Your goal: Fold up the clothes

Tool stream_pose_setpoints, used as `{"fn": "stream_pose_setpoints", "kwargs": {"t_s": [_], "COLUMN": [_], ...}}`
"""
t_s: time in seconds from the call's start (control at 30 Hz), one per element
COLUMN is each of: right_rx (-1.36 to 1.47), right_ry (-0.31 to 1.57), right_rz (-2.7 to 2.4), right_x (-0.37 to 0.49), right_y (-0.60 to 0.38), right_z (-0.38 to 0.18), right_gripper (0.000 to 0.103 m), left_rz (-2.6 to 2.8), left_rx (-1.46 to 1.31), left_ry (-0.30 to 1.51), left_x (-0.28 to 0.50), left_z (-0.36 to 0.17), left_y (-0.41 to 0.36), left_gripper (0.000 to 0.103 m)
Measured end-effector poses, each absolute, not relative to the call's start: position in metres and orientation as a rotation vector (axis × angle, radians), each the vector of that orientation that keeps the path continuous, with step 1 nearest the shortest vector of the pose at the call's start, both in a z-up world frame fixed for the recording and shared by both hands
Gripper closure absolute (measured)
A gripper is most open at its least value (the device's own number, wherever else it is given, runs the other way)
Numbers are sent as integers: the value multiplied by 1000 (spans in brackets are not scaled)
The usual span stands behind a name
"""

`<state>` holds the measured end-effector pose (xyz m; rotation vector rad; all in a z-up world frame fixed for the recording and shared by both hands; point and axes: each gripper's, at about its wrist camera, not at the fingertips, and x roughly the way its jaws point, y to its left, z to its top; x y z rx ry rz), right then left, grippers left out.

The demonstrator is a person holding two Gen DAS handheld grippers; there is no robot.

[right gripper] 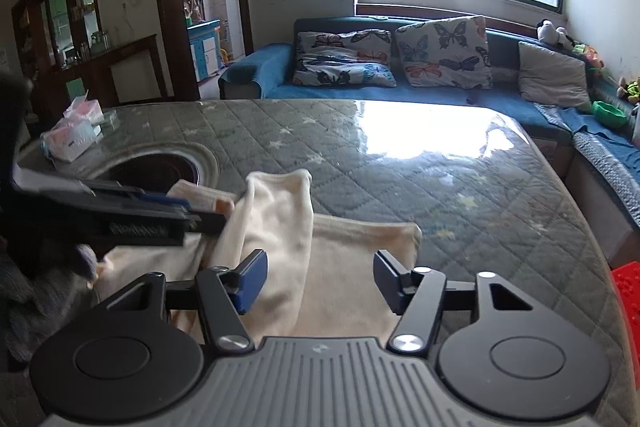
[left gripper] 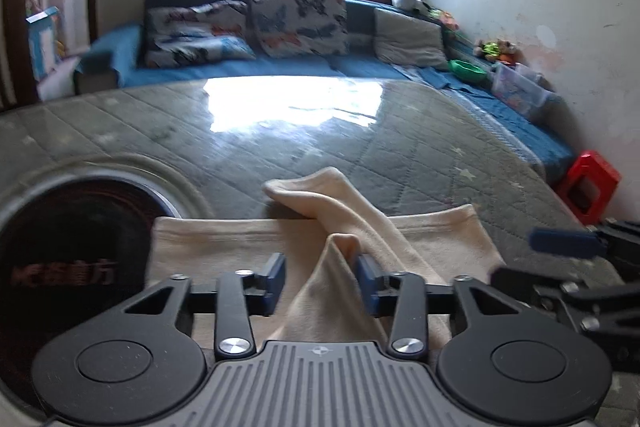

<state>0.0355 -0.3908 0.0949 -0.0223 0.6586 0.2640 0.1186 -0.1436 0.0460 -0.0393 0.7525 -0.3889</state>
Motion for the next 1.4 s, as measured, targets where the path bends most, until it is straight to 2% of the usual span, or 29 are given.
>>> {"fn": "stream_pose_setpoints", "kwargs": {"t_s": [0.03,0.1,0.17,0.57,0.63,0.7,0.73,1.03,1.4], "right_rx": [-24,-24,-21,-2,-21,-39,-48,-50,64], "right_ry": [660,667,681,818,843,852,856,690,555], "right_rz": [272,299,344,503,504,492,486,348,39], "right_x": [40,51,66,141,148,150,151,108,-19], "right_y": [-390,-385,-378,-331,-323,-321,-320,-360,-476], "right_z": [96,97,97,80,75,72,70,96,119], "right_gripper": [46,53,57,78,85,96,98,101,101], "left_rz": [-400,-427,-447,-475,-477,-477,-476,-402,-207], "left_rx": [-40,-38,-35,-96,-100,-99,-101,-134,-214], "left_ry": [756,756,750,743,743,742,741,658,493], "left_x": [119,118,117,116,115,118,118,101,22], "left_z": [45,42,39,30,29,29,29,51,103], "left_y": [-144,-144,-145,-131,-130,-130,-129,-112,-30], "left_gripper": [75,92,96,98,98,98,98,99,100]}}
